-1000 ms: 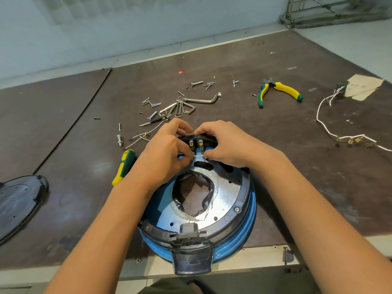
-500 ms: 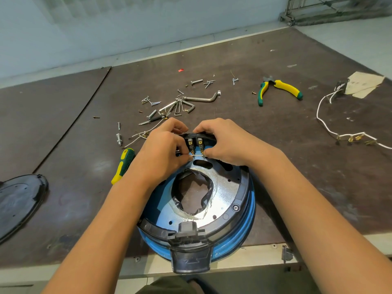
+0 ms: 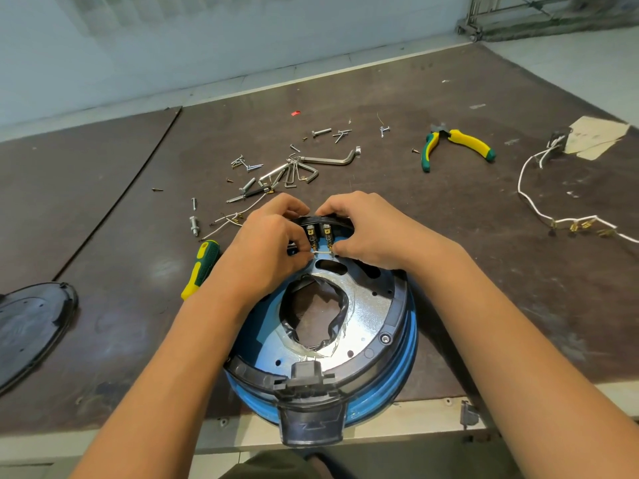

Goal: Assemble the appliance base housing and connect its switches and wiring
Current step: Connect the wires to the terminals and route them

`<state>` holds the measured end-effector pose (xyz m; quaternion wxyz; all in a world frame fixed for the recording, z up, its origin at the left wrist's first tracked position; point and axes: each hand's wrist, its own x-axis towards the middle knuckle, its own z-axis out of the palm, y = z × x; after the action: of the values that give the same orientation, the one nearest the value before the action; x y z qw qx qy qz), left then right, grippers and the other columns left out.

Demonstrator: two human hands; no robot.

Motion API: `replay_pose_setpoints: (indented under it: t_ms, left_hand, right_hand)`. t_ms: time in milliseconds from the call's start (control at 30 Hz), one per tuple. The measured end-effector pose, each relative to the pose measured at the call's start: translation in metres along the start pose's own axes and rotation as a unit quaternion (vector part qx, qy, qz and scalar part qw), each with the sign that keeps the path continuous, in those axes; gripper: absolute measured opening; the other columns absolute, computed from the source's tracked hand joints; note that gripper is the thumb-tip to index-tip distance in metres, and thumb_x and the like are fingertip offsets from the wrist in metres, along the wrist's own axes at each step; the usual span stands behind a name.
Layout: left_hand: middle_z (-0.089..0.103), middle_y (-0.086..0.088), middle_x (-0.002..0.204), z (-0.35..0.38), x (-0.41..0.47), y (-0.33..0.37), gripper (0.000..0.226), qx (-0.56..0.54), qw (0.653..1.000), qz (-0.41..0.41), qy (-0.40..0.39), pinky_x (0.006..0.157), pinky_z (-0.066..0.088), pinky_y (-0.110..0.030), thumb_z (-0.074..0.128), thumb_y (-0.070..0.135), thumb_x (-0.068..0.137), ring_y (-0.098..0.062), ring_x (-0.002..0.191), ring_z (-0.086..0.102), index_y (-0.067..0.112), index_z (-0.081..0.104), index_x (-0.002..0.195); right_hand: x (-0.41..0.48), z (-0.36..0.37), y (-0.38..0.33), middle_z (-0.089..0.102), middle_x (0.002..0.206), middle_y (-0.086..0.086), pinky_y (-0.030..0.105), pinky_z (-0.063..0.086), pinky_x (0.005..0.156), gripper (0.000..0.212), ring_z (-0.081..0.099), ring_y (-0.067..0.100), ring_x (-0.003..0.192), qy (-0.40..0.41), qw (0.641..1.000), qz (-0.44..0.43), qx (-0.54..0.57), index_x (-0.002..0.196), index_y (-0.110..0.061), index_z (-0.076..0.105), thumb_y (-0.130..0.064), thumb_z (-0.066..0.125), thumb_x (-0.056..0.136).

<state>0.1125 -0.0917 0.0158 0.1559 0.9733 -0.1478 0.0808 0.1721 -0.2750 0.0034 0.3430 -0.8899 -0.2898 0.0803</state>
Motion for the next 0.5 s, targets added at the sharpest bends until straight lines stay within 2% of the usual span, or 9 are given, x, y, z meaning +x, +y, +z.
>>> replay_pose_setpoints:
  t_ms: [133, 267, 400, 500]
  left_hand:
    - [0.055, -0.005, 0.126, 0.0009, 0.0006, 0.0021, 0.005, 0.006, 1.0, 0.013, -0.012, 0.085, 0.056, -0.043, 0.082, 0.013, 0.077, -0.019, 0.11, 0.059, 0.015, 0.078, 0.074]
    - [0.055, -0.002, 0.125, 0.0014, 0.0016, 0.0023, 0.007, -0.012, 1.0, 0.003, -0.002, 0.087, 0.055, -0.042, 0.082, 0.014, 0.076, -0.016, 0.107, 0.059, 0.016, 0.075, 0.075]
    - [0.057, -0.001, 0.125, 0.0017, 0.0051, 0.0033, 0.013, -0.018, 1.0, -0.01, -0.002, 0.091, 0.051, -0.042, 0.086, 0.025, 0.074, -0.017, 0.11, 0.058, 0.015, 0.077, 0.077]
    - [0.057, -0.001, 0.123, 0.0011, 0.0073, 0.0045, 0.013, -0.024, 1.0, -0.017, -0.004, 0.091, 0.05, -0.043, 0.086, 0.024, 0.074, -0.018, 0.107, 0.059, 0.015, 0.077, 0.077]
  right_hand:
    - [-0.0006, -0.0006, -0.001, 0.066, 0.119, -0.001, 0.037, 0.055, 0.091, 0.052, 0.064, 0.017, 0.104, 0.002, 1.0, 0.0, 0.001, 0.127, -0.029, 0.062, -0.01, 0.075, 0.081]
    - [-0.0009, -0.0012, -0.0017, 0.068, 0.116, -0.001, 0.036, 0.055, 0.089, 0.05, 0.064, 0.017, 0.102, 0.01, 1.0, -0.003, -0.003, 0.125, -0.029, 0.064, -0.011, 0.075, 0.08]
    - [-0.0006, -0.0017, -0.0021, 0.069, 0.112, 0.0, 0.036, 0.055, 0.088, 0.05, 0.063, 0.017, 0.102, 0.014, 1.0, -0.002, -0.007, 0.124, -0.027, 0.065, -0.013, 0.076, 0.078]
    - [0.0002, -0.0017, -0.0027, 0.069, 0.111, -0.001, 0.037, 0.054, 0.089, 0.051, 0.062, 0.017, 0.104, 0.015, 1.0, -0.001, -0.013, 0.125, -0.026, 0.065, -0.014, 0.076, 0.077]
